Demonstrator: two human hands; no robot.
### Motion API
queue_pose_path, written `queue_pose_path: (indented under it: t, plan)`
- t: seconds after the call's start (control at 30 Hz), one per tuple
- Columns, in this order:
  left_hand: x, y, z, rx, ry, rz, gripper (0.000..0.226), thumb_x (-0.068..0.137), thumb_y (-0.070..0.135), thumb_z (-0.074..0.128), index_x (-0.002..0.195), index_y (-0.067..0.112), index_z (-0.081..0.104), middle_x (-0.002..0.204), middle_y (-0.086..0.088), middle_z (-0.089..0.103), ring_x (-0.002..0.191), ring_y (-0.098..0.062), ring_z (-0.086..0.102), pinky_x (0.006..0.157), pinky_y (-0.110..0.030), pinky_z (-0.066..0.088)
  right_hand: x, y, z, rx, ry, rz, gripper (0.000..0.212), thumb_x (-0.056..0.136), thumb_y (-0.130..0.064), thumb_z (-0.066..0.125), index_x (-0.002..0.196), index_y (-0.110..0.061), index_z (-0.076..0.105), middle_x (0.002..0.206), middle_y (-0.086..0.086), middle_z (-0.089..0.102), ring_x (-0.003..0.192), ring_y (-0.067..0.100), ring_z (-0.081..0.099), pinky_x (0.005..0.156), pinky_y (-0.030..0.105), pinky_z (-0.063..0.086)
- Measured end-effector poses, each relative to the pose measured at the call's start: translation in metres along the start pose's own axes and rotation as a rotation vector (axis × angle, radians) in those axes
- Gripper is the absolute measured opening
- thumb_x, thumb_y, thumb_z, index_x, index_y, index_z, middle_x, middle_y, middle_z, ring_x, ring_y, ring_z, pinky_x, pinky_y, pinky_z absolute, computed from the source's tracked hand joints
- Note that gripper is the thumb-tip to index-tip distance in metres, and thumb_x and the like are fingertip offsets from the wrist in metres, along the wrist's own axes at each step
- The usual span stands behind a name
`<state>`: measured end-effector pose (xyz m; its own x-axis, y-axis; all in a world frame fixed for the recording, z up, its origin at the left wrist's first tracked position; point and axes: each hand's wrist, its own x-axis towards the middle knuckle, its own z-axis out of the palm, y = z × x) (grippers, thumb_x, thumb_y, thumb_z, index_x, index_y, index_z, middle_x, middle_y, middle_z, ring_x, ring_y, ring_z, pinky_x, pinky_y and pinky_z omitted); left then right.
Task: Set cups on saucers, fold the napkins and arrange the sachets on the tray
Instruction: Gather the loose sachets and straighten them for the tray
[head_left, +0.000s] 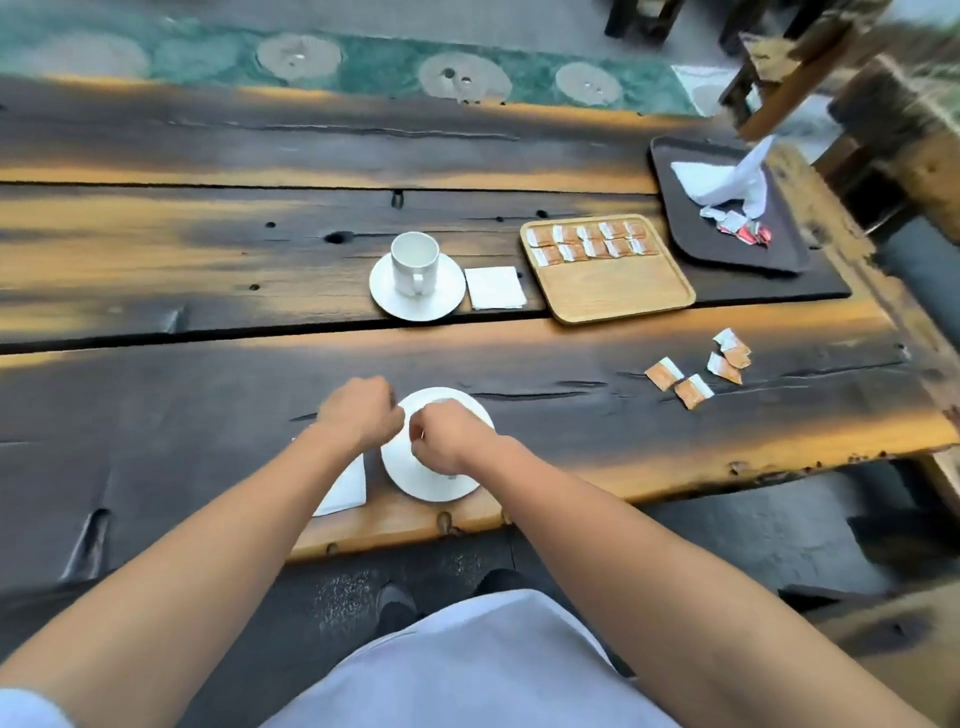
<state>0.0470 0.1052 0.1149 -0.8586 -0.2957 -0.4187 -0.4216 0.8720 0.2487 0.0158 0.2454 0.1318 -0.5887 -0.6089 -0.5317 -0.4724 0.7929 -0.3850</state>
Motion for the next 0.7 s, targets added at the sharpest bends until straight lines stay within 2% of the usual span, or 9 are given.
queue_pose_path:
  t: [0.1,0.2,0.5,0.7]
  plan:
    - [0.009,0.036,-0.013,0.019,0.006,0.082,0.022,0.086,0.026,0.053,0.099,0.019,0.069,0.1,-0.005,0.071,0.093,-0.028,0.064,0.073,-0.032,0.051,-0.007,0.029,-0.023,0.06,0.099,0.075,0.024,0.086,-0.015,0.046,0.097,-0.012,0.068,0.104,0.012,0.067,0.094,0.03,0.062,0.066,0.03,0.045]
    - [0.011,0.066,-0.013,0.038,0.012,0.123,0.024,0.089,0.026,0.054,0.106,0.018,0.069,0.107,-0.005,0.07,0.1,-0.028,0.063,0.08,-0.035,0.054,-0.013,0.06,-0.037,0.076,0.122,0.116,0.023,0.086,-0.014,0.05,0.101,-0.01,0.067,0.103,0.013,0.068,0.094,0.031,0.063,0.072,0.033,0.052]
    - [0.021,0.156,0.028,0.084,-0.083,0.105,0.024,0.086,0.025,0.051,0.101,0.017,0.067,0.107,-0.01,0.07,0.099,-0.031,0.063,0.078,-0.034,0.053,-0.022,0.168,-0.05,0.016,0.034,0.138,0.023,0.085,-0.016,0.052,0.101,-0.011,0.068,0.109,0.017,0.067,0.101,0.036,0.063,0.089,0.04,0.054]
    - [0.05,0.237,0.053,0.105,-0.136,0.049,0.028,0.087,0.029,0.051,0.107,0.018,0.067,0.114,-0.012,0.068,0.104,-0.032,0.063,0.079,-0.033,0.049,-0.029,0.27,-0.083,-0.022,0.014,0.159,0.021,0.083,-0.015,0.054,0.097,-0.009,0.068,0.107,0.016,0.068,0.101,0.034,0.064,0.084,0.036,0.052]
